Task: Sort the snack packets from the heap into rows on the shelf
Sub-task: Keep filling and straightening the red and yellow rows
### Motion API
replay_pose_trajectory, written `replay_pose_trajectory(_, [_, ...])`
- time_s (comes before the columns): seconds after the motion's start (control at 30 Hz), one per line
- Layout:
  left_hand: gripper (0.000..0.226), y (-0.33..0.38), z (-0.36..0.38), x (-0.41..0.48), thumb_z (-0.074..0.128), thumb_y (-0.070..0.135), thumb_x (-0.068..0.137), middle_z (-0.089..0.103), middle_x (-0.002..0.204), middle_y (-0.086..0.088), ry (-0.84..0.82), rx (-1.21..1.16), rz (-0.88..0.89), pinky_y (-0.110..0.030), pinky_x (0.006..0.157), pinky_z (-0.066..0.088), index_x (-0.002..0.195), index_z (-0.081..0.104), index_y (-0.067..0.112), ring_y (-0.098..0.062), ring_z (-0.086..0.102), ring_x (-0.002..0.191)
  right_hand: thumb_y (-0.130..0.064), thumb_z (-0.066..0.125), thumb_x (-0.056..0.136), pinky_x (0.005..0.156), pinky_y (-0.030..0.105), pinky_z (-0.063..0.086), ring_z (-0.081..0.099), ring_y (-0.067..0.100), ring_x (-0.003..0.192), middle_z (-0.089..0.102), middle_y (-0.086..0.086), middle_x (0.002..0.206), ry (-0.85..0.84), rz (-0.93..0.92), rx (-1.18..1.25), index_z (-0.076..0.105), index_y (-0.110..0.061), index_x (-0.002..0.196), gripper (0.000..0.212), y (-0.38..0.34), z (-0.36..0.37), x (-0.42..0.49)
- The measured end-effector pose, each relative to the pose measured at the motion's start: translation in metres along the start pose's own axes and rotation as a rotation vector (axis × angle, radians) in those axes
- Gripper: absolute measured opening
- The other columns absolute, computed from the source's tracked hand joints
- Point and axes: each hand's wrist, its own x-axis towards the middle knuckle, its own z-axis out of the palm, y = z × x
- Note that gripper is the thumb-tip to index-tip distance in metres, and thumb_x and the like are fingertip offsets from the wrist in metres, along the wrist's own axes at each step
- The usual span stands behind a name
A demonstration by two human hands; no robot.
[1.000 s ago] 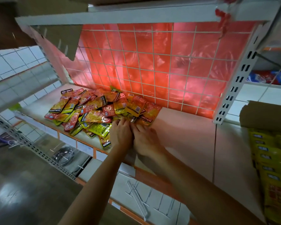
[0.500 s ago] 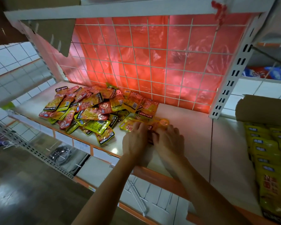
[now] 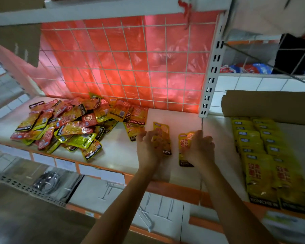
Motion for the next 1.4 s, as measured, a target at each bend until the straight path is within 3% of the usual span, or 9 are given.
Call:
replay_pose_trajectory(0.1, [0.019, 0.013, 0.014, -0.004, 0.065, 0.011, 0.087, 0.071, 0.108, -0.006, -0.07, -0.078, 0.01, -0.007, 0.071, 0.037, 0.105, 0.072, 0.014, -0.013, 0.063, 0.09, -0.02, 0.064, 0.085, 0.081, 0.035, 0.044, 0.054, 0.036, 0.109, 0.052, 0.017, 0.119, 0.044, -0.02, 0.076, 0.034, -0.016, 0.127, 0.052, 0.018, -0.013, -0.003])
replay_pose_trajectory(0.17, [0.02, 0.025, 0.025, -0.006, 0.063, 0.018, 0.091, 0.072, 0.109, -0.003, -0.143, -0.1, 0.001, -0.008, 0.074, 0.04, 0.109, 0.071, 0.014, -0.008, 0.063, 0.088, -0.022, 0.06, 0.087, 0.076, 0.033, 0.042, 0.057, 0.034, 0.105, 0.056, 0.015, 0.116, 0.146, -0.057, 0.105, 0.038, -0.019, 0.126, 0.044, 0.03, -0.023, -0.008])
replay_pose_trajectory(0.33, [0.029, 0.061, 0.058, -0.009, 0.065, 0.03, 0.089, 0.07, 0.112, -0.002, -0.302, -0.114, 0.046, -0.017, 0.08, 0.042, 0.115, 0.069, 0.017, -0.013, 0.065, 0.09, -0.013, 0.061, 0.085, 0.084, 0.035, 0.043, 0.055, 0.031, 0.112, 0.057, 0.011, 0.121, 0.322, -0.044, 0.268, 0.046, -0.017, 0.128, 0.046, 0.063, -0.059, -0.009])
replay_pose_trajectory(0.43, [0.033, 0.082, 0.079, -0.009, 0.066, 0.019, 0.087, 0.068, 0.114, -0.006, -0.368, -0.068, 0.11, -0.015, 0.086, 0.044, 0.119, 0.066, 0.016, -0.019, 0.064, 0.099, -0.011, 0.062, 0.084, 0.086, 0.037, 0.043, 0.053, 0.032, 0.113, 0.057, 0.013, 0.124, 0.374, 0.001, 0.313, 0.045, -0.016, 0.132, 0.051, 0.083, -0.078, -0.006])
replay_pose_trajectory(0.57, [0.028, 0.098, 0.103, -0.013, 0.06, 0.015, 0.091, 0.054, 0.113, 0.002, -0.364, 0.018, 0.244, 0.004, 0.072, 0.034, 0.118, 0.063, 0.011, -0.023, 0.058, 0.109, -0.012, 0.062, 0.084, 0.085, 0.035, 0.042, 0.057, 0.031, 0.104, 0.061, 0.012, 0.115, 0.435, 0.028, 0.342, 0.045, -0.018, 0.133, 0.052, 0.104, -0.095, -0.007])
replay_pose_trajectory(0.7, [0.029, 0.11, 0.12, -0.004, 0.056, 0.024, 0.094, 0.052, 0.132, -0.007, -0.396, 0.183, 0.317, -0.033, 0.092, 0.045, 0.122, 0.064, 0.022, -0.03, 0.052, 0.113, -0.013, 0.063, 0.084, 0.089, 0.036, 0.044, 0.058, 0.029, 0.105, 0.06, 0.01, 0.119, 0.431, 0.06, 0.381, 0.045, -0.02, 0.134, 0.054, 0.118, -0.106, -0.007])
replay_pose_trajectory(1.07, [0.027, 0.124, 0.144, 0.017, 0.046, 0.039, 0.098, 0.061, 0.123, -0.003, -0.327, 0.334, 0.295, -0.035, 0.082, 0.042, 0.108, 0.068, 0.027, -0.03, 0.048, 0.108, -0.011, 0.059, 0.087, 0.092, 0.038, 0.047, 0.058, 0.027, 0.108, 0.059, 0.008, 0.124, 0.376, 0.037, 0.414, 0.043, -0.022, 0.136, 0.053, 0.13, -0.124, -0.002])
replay_pose_trajectory(1.27, [0.027, 0.122, 0.144, 0.022, 0.046, 0.039, 0.098, 0.06, 0.125, -0.001, -0.343, 0.347, 0.31, -0.035, 0.085, 0.043, 0.112, 0.066, 0.027, -0.03, 0.047, 0.11, -0.007, 0.047, 0.09, 0.078, 0.041, 0.052, 0.063, 0.029, 0.09, 0.062, 0.006, 0.108, 0.333, 0.014, 0.478, 0.038, -0.026, 0.136, 0.051, 0.133, -0.126, 0.003])
replay_pose_trajectory(1.4, [0.032, 0.124, 0.142, 0.012, 0.052, 0.027, 0.097, 0.058, 0.127, -0.01, -0.228, 0.167, 0.316, -0.036, 0.094, 0.038, 0.127, 0.06, 0.016, -0.032, 0.048, 0.113, -0.007, 0.053, 0.088, 0.069, 0.031, 0.045, 0.056, 0.008, 0.067, 0.051, -0.014, 0.078, 0.343, -0.006, 0.514, 0.034, -0.026, 0.14, 0.059, 0.133, -0.125, 0.01])
